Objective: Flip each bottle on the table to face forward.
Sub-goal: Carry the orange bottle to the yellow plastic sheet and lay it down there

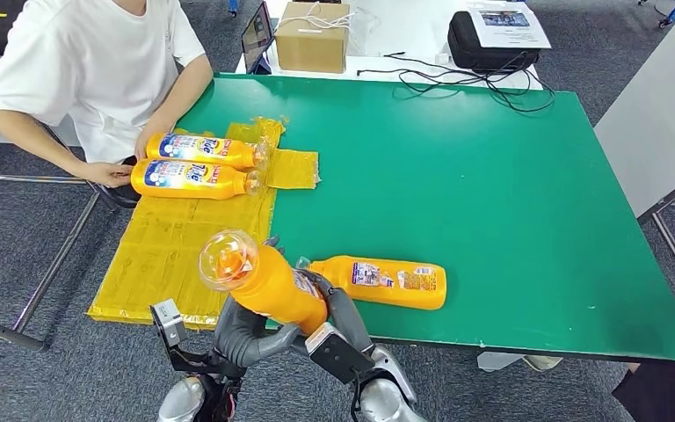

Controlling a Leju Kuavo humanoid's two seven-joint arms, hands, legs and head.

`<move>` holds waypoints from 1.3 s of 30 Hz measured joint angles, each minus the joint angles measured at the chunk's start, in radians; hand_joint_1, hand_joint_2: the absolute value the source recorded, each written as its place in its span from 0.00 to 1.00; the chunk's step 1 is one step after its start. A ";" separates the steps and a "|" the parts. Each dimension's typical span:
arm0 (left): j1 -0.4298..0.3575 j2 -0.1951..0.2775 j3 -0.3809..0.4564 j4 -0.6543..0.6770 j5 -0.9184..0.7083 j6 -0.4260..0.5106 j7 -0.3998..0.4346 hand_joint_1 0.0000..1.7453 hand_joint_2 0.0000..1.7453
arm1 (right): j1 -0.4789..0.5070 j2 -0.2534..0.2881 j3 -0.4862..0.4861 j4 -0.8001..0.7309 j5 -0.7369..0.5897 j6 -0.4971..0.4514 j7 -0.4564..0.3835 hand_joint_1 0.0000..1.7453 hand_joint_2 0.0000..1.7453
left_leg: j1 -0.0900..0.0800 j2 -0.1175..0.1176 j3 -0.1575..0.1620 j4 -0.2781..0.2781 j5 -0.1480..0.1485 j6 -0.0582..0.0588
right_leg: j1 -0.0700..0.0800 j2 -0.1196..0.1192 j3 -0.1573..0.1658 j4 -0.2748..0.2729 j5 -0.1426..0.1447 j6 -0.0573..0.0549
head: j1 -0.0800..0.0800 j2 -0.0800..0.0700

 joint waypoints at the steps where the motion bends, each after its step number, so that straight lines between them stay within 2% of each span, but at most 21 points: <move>1: 0.000 0.000 0.000 0.000 0.000 0.000 0.000 0.00 1.00 | 0.000 0.000 0.000 0.002 0.000 0.000 0.000 1.00 1.00 | 0.000 0.000 0.000 0.000 0.000 0.000 | 0.000 0.000 0.000 0.000 0.000 0.000 | 0.000 0.000; 5: 0.000 0.000 0.000 0.000 0.000 0.000 0.000 0.00 1.00 | 0.000 0.000 -0.001 0.009 0.000 -0.001 0.000 1.00 1.00 | 0.000 0.000 0.000 0.000 0.000 0.000 | 0.000 0.000 0.000 0.000 0.000 0.000 | 0.000 0.000; 6: 0.000 0.000 0.000 0.000 0.001 0.000 0.001 0.16 1.00 | 0.000 0.000 -0.001 0.011 0.002 -0.002 0.000 1.00 1.00 | 0.000 0.000 0.000 0.000 0.000 0.000 | 0.000 0.000 0.000 0.000 0.000 0.000 | 0.000 0.000; 9: 0.000 0.000 0.000 0.000 -0.002 0.011 0.012 0.91 1.00 | 0.000 0.001 -0.001 0.016 0.021 -0.016 0.007 1.00 1.00 | 0.000 0.000 0.000 0.000 0.000 0.000 | 0.000 0.000 0.000 0.000 0.000 0.000 | 0.000 0.000; 10: 0.000 0.000 0.000 0.000 -0.006 0.020 0.018 1.00 1.00 | 0.000 0.001 -0.001 0.019 0.030 -0.023 0.011 1.00 1.00 | 0.000 0.000 0.000 0.000 0.000 0.000 | 0.000 0.000 0.000 0.000 0.000 0.000 | 0.000 0.000; 17: -0.005 0.000 -0.004 0.001 -0.017 0.057 0.049 1.00 1.00 | -0.011 0.007 0.007 0.050 0.104 -0.089 0.031 1.00 1.00 | 0.000 0.000 0.000 0.000 0.000 0.000 | 0.000 0.000 0.000 0.000 0.000 0.000 | 0.000 0.000; 22: -0.006 0.000 -0.005 0.001 -0.012 0.059 0.053 1.00 1.00 | -0.017 0.009 0.010 0.058 0.119 -0.100 0.037 1.00 1.00 | 0.000 0.000 0.000 0.000 0.000 0.000 | 0.000 0.000 0.000 0.000 0.000 0.000 | 0.000 0.000; 23: -0.007 0.000 -0.005 0.001 -0.012 0.063 0.057 1.00 1.00 | -0.021 0.009 0.013 0.063 0.129 -0.106 0.044 0.75 1.00 | 0.000 0.000 0.000 0.000 0.000 0.000 | 0.000 0.000 0.000 0.000 0.000 0.000 | 0.000 0.000; 26: -0.015 -0.001 -0.004 0.002 -0.017 0.104 0.074 1.00 1.00 | -0.049 0.016 0.040 0.107 0.191 -0.159 0.090 0.00 0.25 | 0.000 0.000 0.000 0.000 0.000 0.000 | 0.000 0.000 0.000 0.000 0.000 0.000 | 0.000 0.000; 27: -0.016 -0.001 -0.004 0.002 -0.020 0.117 0.076 1.00 1.00 | -0.055 0.019 0.048 0.120 0.205 -0.179 0.100 0.00 0.00 | 0.000 0.000 0.000 0.000 0.000 0.000 | 0.000 0.000 0.000 0.000 0.000 0.000 | 0.000 0.000; 36: -0.019 -0.007 -0.003 0.002 -0.018 0.155 0.084 1.00 1.00 | -0.075 0.033 0.073 0.167 0.250 -0.271 0.132 0.00 0.00 | 0.000 0.000 0.000 0.000 0.000 0.000 | 0.000 0.000 0.000 0.000 0.000 0.000 | 0.000 0.000; 39: -0.026 -0.004 0.007 0.002 -0.017 0.194 0.095 1.00 1.00 | -0.081 0.044 0.078 0.187 0.215 -0.273 0.098 0.00 0.00 | 0.000 0.000 0.000 0.000 0.000 0.000 | 0.000 0.000 0.000 0.000 0.000 0.000 | 0.000 0.000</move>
